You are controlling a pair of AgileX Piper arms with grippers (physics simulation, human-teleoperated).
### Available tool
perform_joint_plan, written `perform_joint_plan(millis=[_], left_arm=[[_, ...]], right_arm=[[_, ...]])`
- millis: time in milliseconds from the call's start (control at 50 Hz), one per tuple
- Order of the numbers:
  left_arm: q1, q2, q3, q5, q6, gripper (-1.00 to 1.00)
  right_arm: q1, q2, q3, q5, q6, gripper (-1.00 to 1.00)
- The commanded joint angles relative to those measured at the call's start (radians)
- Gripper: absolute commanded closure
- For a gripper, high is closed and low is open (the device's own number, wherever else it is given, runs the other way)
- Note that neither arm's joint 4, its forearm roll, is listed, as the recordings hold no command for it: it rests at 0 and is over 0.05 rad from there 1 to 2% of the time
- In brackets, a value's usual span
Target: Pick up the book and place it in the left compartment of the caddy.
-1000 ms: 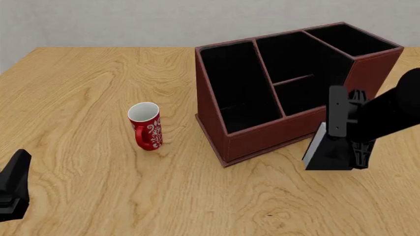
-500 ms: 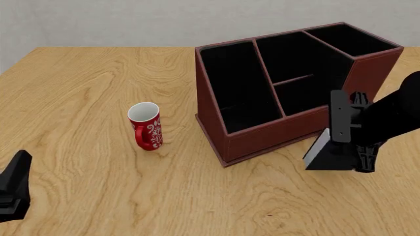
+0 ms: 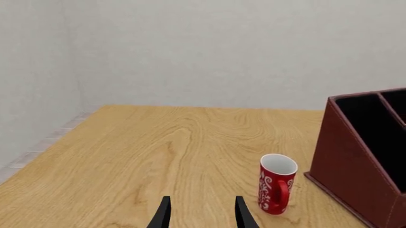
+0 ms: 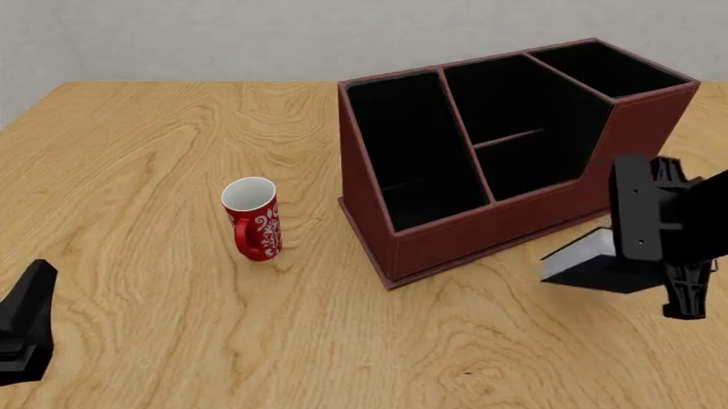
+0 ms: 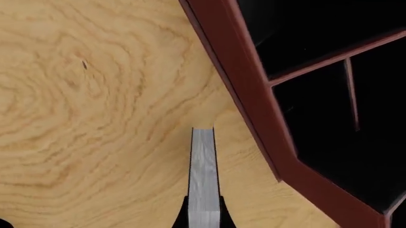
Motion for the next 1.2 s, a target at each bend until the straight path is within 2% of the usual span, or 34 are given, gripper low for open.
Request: perform_joint_plan(millis=[20, 60, 80, 120, 140, 180, 220, 260, 280, 300, 320, 340, 360, 440, 460, 500, 520, 540, 580, 600, 640, 660, 680, 700, 720, 800, 860, 900, 940, 1020, 1080, 1120, 1160, 1200], left_arm=[[-0.007, -0.001, -0.001, -0.005, -0.013, -1.0], [-0.008, -0.001, -0.005, -0.003, -0.014, -1.0], [-0.008, -0.001, -0.007, -0.002, -0.016, -1.0], [-0.008, -0.001, -0.011, -0.001, -0.017, -1.0], [-0.009, -0.001, -0.012, -0.002, -0.02, -1.0], [-0.01, -0.001, -0.011, -0.004, -0.021, -1.0], [-0.013, -0.001, -0.011, -0.006, -0.023, -1.0], [-0.016, -0.001, -0.009, -0.009, -0.023, -1.0], [-0.018, -0.001, -0.009, -0.009, -0.023, -1.0], [-0.021, -0.001, -0.01, -0.009, -0.023, -1.0], [-0.022, -0.001, -0.012, -0.008, -0.023, -1.0], [-0.024, -0.001, -0.013, -0.007, -0.023, -1.0], [-0.026, 0.0, -0.016, -0.005, -0.022, -1.0], [-0.03, -0.001, -0.024, 0.001, -0.021, -1.0], [-0.031, -0.001, -0.027, 0.003, -0.02, -1.0], [-0.033, -0.001, -0.028, 0.005, -0.019, -1.0], [-0.035, -0.001, -0.029, 0.007, -0.018, -1.0], [-0.037, -0.001, -0.029, 0.007, -0.017, -1.0], [-0.04, -0.001, -0.031, 0.01, -0.015, -1.0], [-0.042, -0.001, -0.033, 0.012, -0.015, -1.0], [-0.044, -0.001, -0.037, 0.016, -0.014, -1.0], [-0.046, -0.001, -0.045, 0.023, -0.016, -1.0], [-0.046, -0.001, -0.045, 0.023, -0.016, -1.0], [-0.048, -0.001, -0.049, 0.027, -0.015, -1.0], [-0.047, -0.001, -0.052, 0.031, -0.018, -1.0], [-0.05, -0.001, -0.061, 0.043, -0.024, -1.0], [-0.051, -0.001, -0.066, 0.053, -0.023, -1.0], [-0.054, -0.001, -0.067, 0.052, -0.023, -1.0], [-0.057, -0.001, -0.066, 0.049, -0.028, -1.0], [-0.056, -0.001, -0.059, 0.043, -0.038, -1.0], [-0.053, -0.001, -0.057, 0.049, -0.038, -1.0], [-0.048, -0.001, -0.056, 0.056, -0.035, -1.0], [-0.051, -0.001, -0.058, 0.06, -0.041, -1.0], [-0.043, 0.0, -0.06, 0.076, -0.049, -1.0]], right_arm=[[0.004, -0.13, -0.039, 0.151, 0.019, 1.0], [-0.006, -0.158, -0.045, 0.187, 0.015, 1.0], [0.014, -0.161, -0.065, 0.214, 0.05, 1.0], [0.028, -0.185, -0.07, 0.242, 0.059, 1.0], [0.057, -0.193, -0.105, 0.268, 0.107, 1.0], [0.07, -0.198, -0.107, 0.274, 0.128, 1.0], [0.13, -0.209, -0.104, 0.274, 0.205, 1.0], [0.101, -0.248, -0.076, 0.274, 0.171, 1.0], [0.116, -0.253, -0.067, 0.274, 0.192, 1.0], [0.18, -0.251, -0.088, 0.274, 0.276, 1.0], [0.215, -0.251, -0.105, 0.274, 0.321, 1.0], [0.224, -0.26, -0.11, 0.274, 0.328, 1.0], [0.261, -0.256, -0.121, 0.274, 0.385, 1.0], [0.331, -0.267, -0.157, 0.274, 0.482, 1.0], [0.362, -0.256, -0.183, 0.274, 0.547, 1.0], [0.395, -0.261, -0.208, 0.274, 0.584, 1.0], [0.444, -0.247, -0.233, 0.274, 0.669, 1.0], [0.431, -0.252, -0.229, 0.274, 0.651, 1.0], [0.445, -0.232, -0.249, 0.274, 0.719, 1.0], [0.481, -0.227, -0.265, 0.274, 0.763, 1.0], [0.472, -0.229, -0.254, 0.274, 0.741, 1.0], [0.52, -0.22, -0.289, 0.274, 0.804, 1.0], [0.52, -0.219, -0.289, 0.274, 0.804, 1.0], [0.525, -0.208, -0.304, 0.274, 0.835, 1.0], [0.506, -0.206, -0.294, 0.274, 0.804, 1.0], [0.519, -0.185, -0.331, 0.274, 0.845, 1.0], [0.545, -0.155, -0.413, 0.274, 0.903, 1.0], [0.552, -0.153, -0.435, 0.274, 0.903, 1.0], [0.565, -0.138, -0.476, 0.274, 0.931, 1.0], [0.547, -0.114, -0.518, 0.274, 0.935, 1.0], [0.535, -0.082, -0.581, 0.274, 0.964, 1.0], [0.493, -0.061, -0.606, 0.274, 0.936, 1.0], [0.496, -0.045, -0.63, 0.274, 0.954, 1.0], [0.477, -0.029, -0.646, 0.274, 0.933, 1.0]])
